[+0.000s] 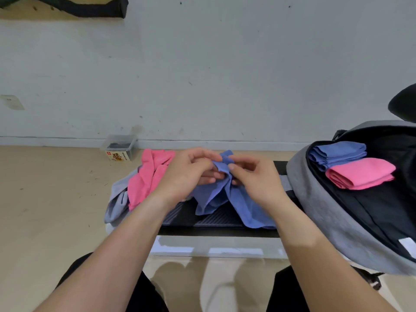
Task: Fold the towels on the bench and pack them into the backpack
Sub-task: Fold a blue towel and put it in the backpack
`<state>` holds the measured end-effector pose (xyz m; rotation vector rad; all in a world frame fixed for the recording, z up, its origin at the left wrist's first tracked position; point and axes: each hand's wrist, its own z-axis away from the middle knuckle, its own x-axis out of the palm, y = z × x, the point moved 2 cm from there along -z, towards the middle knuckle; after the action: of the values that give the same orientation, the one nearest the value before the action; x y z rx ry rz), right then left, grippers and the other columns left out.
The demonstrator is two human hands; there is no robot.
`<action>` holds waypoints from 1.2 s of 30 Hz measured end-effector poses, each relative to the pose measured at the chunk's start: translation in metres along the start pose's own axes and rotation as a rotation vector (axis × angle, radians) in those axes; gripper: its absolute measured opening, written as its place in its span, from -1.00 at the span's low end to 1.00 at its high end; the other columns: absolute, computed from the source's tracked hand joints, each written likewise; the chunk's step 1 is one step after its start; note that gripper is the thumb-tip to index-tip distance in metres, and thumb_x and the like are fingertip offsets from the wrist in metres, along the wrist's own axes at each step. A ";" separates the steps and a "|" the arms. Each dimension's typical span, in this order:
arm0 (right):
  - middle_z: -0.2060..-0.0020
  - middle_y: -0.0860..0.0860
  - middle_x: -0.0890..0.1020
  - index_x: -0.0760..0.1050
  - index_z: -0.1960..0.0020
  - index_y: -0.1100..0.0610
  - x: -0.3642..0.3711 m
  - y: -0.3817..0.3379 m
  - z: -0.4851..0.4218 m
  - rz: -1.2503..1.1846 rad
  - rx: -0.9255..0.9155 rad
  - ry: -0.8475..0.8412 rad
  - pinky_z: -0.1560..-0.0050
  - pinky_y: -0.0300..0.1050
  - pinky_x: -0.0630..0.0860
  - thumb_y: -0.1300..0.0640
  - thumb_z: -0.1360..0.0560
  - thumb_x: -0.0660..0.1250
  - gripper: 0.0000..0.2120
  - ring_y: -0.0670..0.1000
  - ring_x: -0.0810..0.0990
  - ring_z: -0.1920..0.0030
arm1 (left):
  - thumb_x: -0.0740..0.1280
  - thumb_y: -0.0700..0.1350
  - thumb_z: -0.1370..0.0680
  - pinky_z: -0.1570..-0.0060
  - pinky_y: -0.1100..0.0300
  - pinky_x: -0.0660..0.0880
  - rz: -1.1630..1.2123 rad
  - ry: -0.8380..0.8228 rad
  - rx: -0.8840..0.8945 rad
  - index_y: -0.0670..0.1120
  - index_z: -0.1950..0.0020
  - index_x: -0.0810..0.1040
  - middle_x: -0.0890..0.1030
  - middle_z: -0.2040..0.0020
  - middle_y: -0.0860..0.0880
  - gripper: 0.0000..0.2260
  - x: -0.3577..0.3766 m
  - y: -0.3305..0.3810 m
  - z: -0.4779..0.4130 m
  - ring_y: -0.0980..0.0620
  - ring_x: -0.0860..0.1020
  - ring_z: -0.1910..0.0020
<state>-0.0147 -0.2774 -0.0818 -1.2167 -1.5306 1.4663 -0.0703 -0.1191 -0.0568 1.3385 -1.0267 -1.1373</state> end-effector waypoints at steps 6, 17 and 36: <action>0.19 -0.02 0.74 0.68 0.07 0.07 0.000 -0.003 0.001 -0.022 -0.082 0.043 0.10 -0.29 0.58 0.27 -0.48 0.46 -0.88 -0.08 0.72 0.12 | 0.38 -0.30 -0.54 0.26 0.28 0.55 -0.132 0.005 0.117 -0.14 0.05 0.65 0.71 0.28 -0.10 -0.91 -0.003 -0.007 -0.005 0.03 0.70 0.25; 0.17 0.05 0.73 0.68 0.01 0.17 0.012 -0.002 0.011 -0.034 -0.079 -0.060 0.09 -0.13 0.62 0.29 -0.54 0.39 -0.89 0.01 0.72 0.12 | 0.50 -0.18 -0.49 0.19 -0.03 0.64 -0.315 0.089 0.252 -0.05 0.14 0.68 0.69 0.33 -0.04 -0.95 -0.014 -0.017 0.005 0.00 0.67 0.34; 0.13 0.06 0.67 0.56 0.03 0.22 0.009 -0.003 0.013 -0.052 -0.089 -0.177 -0.02 -0.20 0.52 0.34 -0.57 0.32 -0.93 -0.03 0.65 0.08 | 0.31 0.12 -0.56 0.22 -0.02 0.46 -0.544 0.157 0.390 -0.02 0.30 0.64 0.55 0.35 -0.03 -0.68 -0.022 -0.023 0.004 0.04 0.49 0.30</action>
<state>-0.0303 -0.2735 -0.0819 -1.1135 -1.7486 1.5197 -0.0783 -0.0966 -0.0780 2.0730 -0.8130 -1.2320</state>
